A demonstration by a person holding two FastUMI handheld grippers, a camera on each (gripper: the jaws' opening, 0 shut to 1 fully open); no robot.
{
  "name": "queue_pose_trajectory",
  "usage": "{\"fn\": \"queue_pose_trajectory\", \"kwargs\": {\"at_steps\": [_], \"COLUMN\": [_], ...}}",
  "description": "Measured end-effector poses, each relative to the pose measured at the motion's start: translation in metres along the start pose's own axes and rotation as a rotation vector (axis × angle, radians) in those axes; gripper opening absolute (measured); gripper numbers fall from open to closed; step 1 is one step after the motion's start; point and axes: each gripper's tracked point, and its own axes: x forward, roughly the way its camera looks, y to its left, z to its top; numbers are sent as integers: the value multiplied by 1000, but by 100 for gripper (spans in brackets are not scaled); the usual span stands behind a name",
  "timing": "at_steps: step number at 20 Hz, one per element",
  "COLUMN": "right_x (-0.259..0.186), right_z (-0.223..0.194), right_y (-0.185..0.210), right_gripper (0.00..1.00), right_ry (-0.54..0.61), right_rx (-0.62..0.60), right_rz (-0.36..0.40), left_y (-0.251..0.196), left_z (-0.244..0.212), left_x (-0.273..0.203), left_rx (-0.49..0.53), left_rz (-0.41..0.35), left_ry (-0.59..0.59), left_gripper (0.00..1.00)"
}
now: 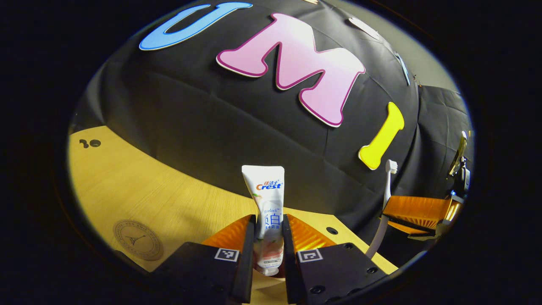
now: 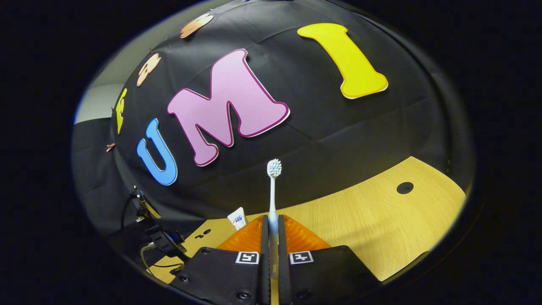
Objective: Put the toothbrush and toothpaste on the desktop into the cup, then pick up the cup and place it on the coaster on the desktop.
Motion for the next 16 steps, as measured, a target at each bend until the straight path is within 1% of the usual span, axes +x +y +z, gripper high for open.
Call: {"fn": "queue_pose_trajectory", "kwargs": {"at_steps": [2,4,6,7,9,11,12,13,14,15,16], "right_x": [4,11,14,16,21,27,31,35,38,40,43], "right_z": [-1,0,2,3,6,8,6,4,0,-4,-8], "right_y": [-2,-1,-1,0,3,6,8,10,11,11,13], "right_gripper": [11,11,11,11,11,11,12,11,11,11,11], "right_ry": [-7,-19,-25,-30,-44,-51,-52,-50,-49,-46,-41], "right_rx": [14,23,22,21,28,40,47,51,50,45,37], "right_rz": [-3,-3,0,4,14,24,27,32,32,33,33], "left_y": [3,1,-3,-2,1,4,3,2,2,1,-1], "left_z": [-10,-7,-9,-7,-7,-1,3,9,12,14,17], "left_x": [0,-2,-5,-6,-11,-17,-21,-25,-27,-31,-34], "left_rx": [-5,1,-8,-9,-11,0,10,25,40,54,67], "left_rz": [5,-7,-25,-26,-18,-2,-6,-9,-9,-12,-23], "left_ry": [22,2,9,3,3,-9,-21,-30,-28,-29,-38], "left_gripper": [38,39,40,44,58,60,60,51,51,46,52]}}
